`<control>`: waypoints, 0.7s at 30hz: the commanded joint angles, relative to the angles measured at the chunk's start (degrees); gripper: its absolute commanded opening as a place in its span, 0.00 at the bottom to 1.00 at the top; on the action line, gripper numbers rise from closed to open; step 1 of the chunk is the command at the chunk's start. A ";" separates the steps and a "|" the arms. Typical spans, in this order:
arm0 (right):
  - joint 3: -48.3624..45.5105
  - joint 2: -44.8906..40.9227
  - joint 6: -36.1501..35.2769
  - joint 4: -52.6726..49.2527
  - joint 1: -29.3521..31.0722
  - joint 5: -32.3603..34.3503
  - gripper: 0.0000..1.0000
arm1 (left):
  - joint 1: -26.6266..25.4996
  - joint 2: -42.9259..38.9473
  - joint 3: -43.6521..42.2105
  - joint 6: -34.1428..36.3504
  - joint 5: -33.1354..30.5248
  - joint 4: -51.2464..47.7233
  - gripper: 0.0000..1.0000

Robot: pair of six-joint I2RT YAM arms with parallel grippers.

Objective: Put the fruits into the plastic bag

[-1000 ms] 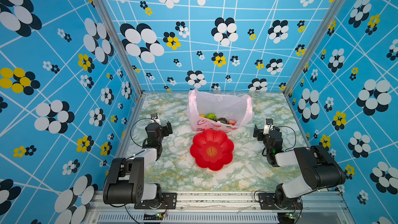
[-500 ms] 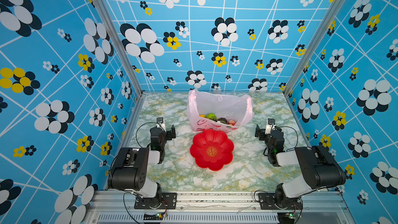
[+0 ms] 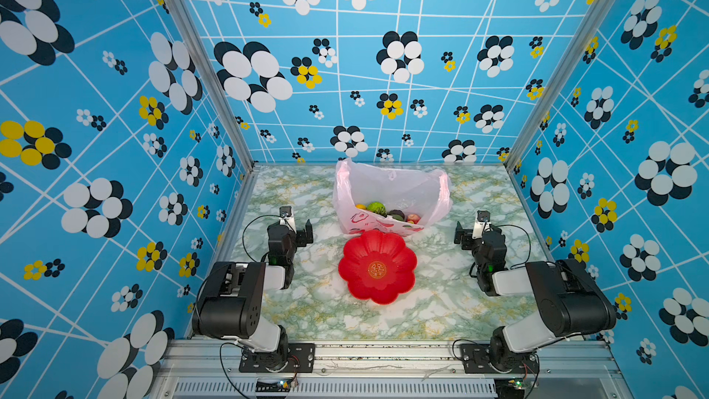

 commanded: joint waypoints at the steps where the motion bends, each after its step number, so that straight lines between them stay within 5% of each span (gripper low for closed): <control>1: 1.85 0.15 1.48 -2.41 -1.51 -3.61 0.99 | -0.28 0.65 0.94 0.69 0.70 -0.72 0.99; 10: 3.38 -0.02 3.33 -5.44 -5.57 -13.96 1.00 | -0.02 0.67 1.02 0.60 1.29 -0.77 0.99; 21: 3.30 0.10 3.56 -5.27 -6.03 -14.30 0.99 | 0.07 0.61 1.00 0.60 1.36 -0.86 0.99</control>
